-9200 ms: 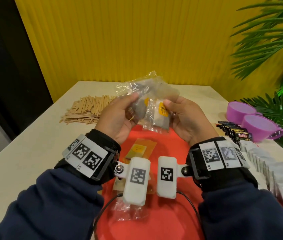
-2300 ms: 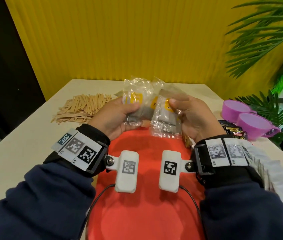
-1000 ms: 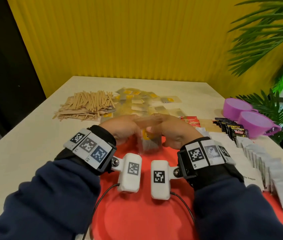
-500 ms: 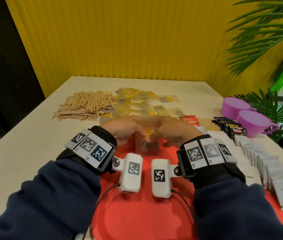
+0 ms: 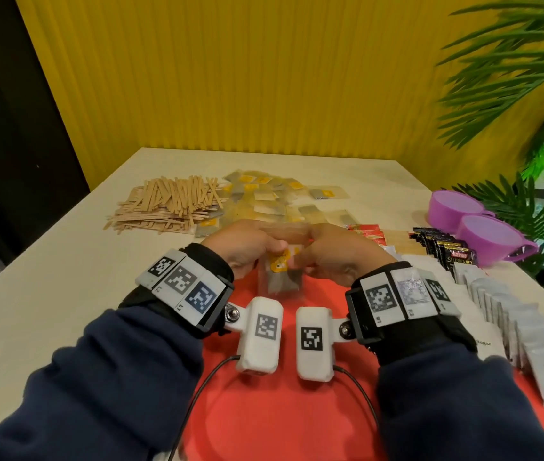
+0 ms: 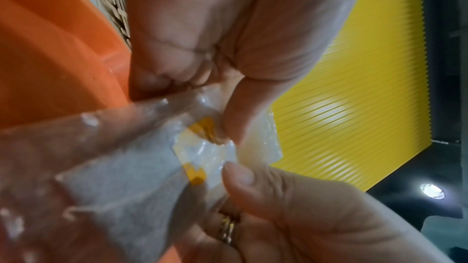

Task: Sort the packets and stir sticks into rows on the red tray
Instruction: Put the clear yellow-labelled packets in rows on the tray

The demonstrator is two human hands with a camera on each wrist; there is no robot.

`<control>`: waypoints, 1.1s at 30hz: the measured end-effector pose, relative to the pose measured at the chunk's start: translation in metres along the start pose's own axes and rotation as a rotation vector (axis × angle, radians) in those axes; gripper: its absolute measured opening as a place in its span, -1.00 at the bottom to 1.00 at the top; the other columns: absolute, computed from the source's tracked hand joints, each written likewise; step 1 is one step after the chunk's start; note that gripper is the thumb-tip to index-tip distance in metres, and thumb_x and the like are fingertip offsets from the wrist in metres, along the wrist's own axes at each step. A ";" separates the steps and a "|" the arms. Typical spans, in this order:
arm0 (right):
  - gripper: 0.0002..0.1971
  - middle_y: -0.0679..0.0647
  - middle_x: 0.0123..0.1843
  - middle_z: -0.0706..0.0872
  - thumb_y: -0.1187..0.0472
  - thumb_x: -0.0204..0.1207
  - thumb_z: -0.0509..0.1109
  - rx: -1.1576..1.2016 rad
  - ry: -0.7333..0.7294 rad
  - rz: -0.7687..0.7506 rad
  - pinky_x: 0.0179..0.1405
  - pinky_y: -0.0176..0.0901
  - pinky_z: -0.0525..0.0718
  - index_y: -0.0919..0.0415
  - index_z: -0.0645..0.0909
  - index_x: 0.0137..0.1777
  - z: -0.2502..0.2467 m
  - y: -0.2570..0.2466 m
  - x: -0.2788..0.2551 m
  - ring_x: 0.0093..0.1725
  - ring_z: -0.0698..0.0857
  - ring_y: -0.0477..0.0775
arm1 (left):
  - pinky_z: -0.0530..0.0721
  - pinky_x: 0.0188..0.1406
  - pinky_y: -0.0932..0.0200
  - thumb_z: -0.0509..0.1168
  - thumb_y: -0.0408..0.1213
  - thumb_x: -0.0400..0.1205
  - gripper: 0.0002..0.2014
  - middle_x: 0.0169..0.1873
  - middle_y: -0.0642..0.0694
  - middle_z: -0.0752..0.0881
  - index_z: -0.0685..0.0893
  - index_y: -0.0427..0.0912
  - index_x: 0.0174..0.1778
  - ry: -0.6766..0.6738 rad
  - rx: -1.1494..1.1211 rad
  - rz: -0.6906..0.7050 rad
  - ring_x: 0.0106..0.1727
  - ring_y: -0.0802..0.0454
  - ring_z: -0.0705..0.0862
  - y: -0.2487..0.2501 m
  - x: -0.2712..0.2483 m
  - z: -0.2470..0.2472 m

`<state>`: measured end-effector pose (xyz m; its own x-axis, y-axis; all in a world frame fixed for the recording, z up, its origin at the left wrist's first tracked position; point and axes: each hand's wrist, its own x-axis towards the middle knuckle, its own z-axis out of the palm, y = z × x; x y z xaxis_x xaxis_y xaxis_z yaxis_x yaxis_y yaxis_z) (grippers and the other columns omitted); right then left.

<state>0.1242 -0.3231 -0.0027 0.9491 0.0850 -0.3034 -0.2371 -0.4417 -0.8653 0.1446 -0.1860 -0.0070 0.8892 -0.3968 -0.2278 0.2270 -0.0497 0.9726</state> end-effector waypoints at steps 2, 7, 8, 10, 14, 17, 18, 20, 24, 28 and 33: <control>-0.64 0.29 -0.11 0.62 0.50 0.34 0.42 0.006 0.005 0.003 -0.19 0.00 0.46 0.30 0.61 0.15 -0.001 0.000 0.001 -0.15 0.53 0.17 | 0.64 0.13 0.07 0.13 -0.69 0.57 -0.61 0.22 -0.31 0.67 0.59 -0.43 0.31 0.014 -0.004 0.023 0.20 -0.18 0.66 -0.001 0.000 -0.001; -0.57 0.23 0.03 0.66 0.47 0.34 0.47 -0.005 -0.003 0.023 -0.09 0.00 0.48 0.22 0.57 0.21 -0.004 -0.001 0.001 -0.05 0.58 0.16 | 0.63 0.20 -0.01 0.17 -0.66 0.59 -0.63 0.13 -0.29 0.70 0.58 -0.41 0.31 0.114 0.004 0.059 0.17 -0.17 0.66 0.004 0.002 -0.007; -0.56 0.23 0.07 0.67 0.45 0.35 0.48 -0.003 -0.003 0.023 -0.08 -0.01 0.49 0.19 0.57 0.23 -0.004 -0.001 0.001 -0.02 0.59 0.16 | 0.63 0.16 0.02 0.18 -0.64 0.59 -0.65 0.07 -0.24 0.72 0.59 -0.37 0.29 0.123 0.000 0.056 0.12 -0.13 0.67 0.005 0.003 -0.008; -0.50 0.23 0.19 0.66 0.41 0.34 0.51 -0.016 0.000 0.025 -0.08 -0.04 0.53 0.17 0.56 0.29 -0.004 -0.002 0.001 0.06 0.60 0.16 | 0.57 0.25 -0.06 0.22 -0.56 0.61 -0.71 -0.04 -0.10 0.74 0.66 -0.20 0.18 0.138 0.006 0.023 0.13 -0.10 0.67 0.007 0.004 -0.012; -0.59 0.14 0.05 0.65 0.42 0.32 0.50 -0.072 0.012 0.034 -0.06 -0.05 0.58 0.19 0.61 0.18 -0.002 -0.006 0.001 0.05 0.60 0.14 | 0.30 0.44 -0.33 0.30 -0.43 0.57 -0.75 0.00 -0.06 0.76 0.69 -0.06 0.09 0.116 0.087 -0.061 0.27 -0.15 0.62 0.005 0.004 -0.019; -0.62 0.19 0.12 0.68 0.44 0.33 0.49 -0.169 -0.001 0.062 0.04 -0.03 0.68 0.25 0.60 0.16 0.001 -0.014 0.001 0.17 0.65 0.19 | 0.37 0.41 -0.24 0.30 -0.47 0.55 -0.64 0.09 -0.14 0.75 0.64 -0.10 0.24 0.070 0.126 -0.087 0.24 -0.17 0.64 0.001 0.006 -0.021; -0.62 0.19 0.11 0.68 0.43 0.34 0.49 -0.208 -0.002 0.068 0.08 -0.02 0.70 0.27 0.60 0.17 0.002 -0.017 0.001 0.18 0.65 0.19 | 0.41 0.36 -0.17 0.30 -0.48 0.55 -0.63 0.09 -0.16 0.74 0.64 -0.11 0.25 0.066 0.142 -0.092 0.21 -0.17 0.64 0.001 0.007 -0.021; -0.68 0.16 -0.02 0.65 0.40 0.37 0.49 -0.284 -0.010 0.085 0.09 -0.03 0.71 0.32 0.60 0.13 0.004 -0.022 0.000 0.12 0.67 0.17 | 0.44 0.24 -0.11 0.30 -0.48 0.55 -0.64 0.09 -0.19 0.72 0.63 -0.14 0.26 0.074 0.157 -0.098 0.17 -0.18 0.61 0.001 0.008 -0.021; -0.69 0.12 -0.12 0.67 0.34 0.33 0.55 -0.451 -0.010 0.114 0.16 0.08 0.70 0.33 0.64 0.07 0.013 -0.031 0.000 0.12 0.69 0.18 | 0.38 0.41 -0.29 0.24 -0.47 0.61 -0.70 -0.09 -0.11 0.73 0.62 -0.19 0.25 0.135 0.099 -0.105 0.09 -0.14 0.64 0.001 0.008 -0.020; -0.66 0.17 0.16 0.70 0.25 0.32 0.59 -0.600 0.006 0.101 0.25 0.09 0.64 0.30 0.66 0.07 0.018 -0.038 -0.001 0.21 0.65 0.16 | 0.53 0.29 -0.16 0.19 -0.50 0.64 -0.67 -0.17 -0.07 0.72 0.58 -0.24 0.32 0.145 -0.001 -0.076 -0.12 -0.04 0.68 0.004 0.007 -0.020; -0.78 0.08 -0.25 0.67 0.29 0.29 0.60 -0.646 0.004 0.098 0.08 -0.12 0.73 0.18 0.57 -0.39 0.021 -0.037 0.006 -0.10 0.70 0.01 | 0.49 0.33 -0.14 0.19 -0.49 0.65 -0.78 -0.19 -0.04 0.71 0.62 -0.17 0.14 0.184 -0.052 -0.072 -0.17 0.03 0.65 0.011 0.004 -0.023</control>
<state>0.1343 -0.2872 0.0190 0.9305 0.0140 -0.3660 -0.1515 -0.8951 -0.4194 0.1592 -0.1673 0.0020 0.9265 -0.2194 -0.3056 0.3084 -0.0222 0.9510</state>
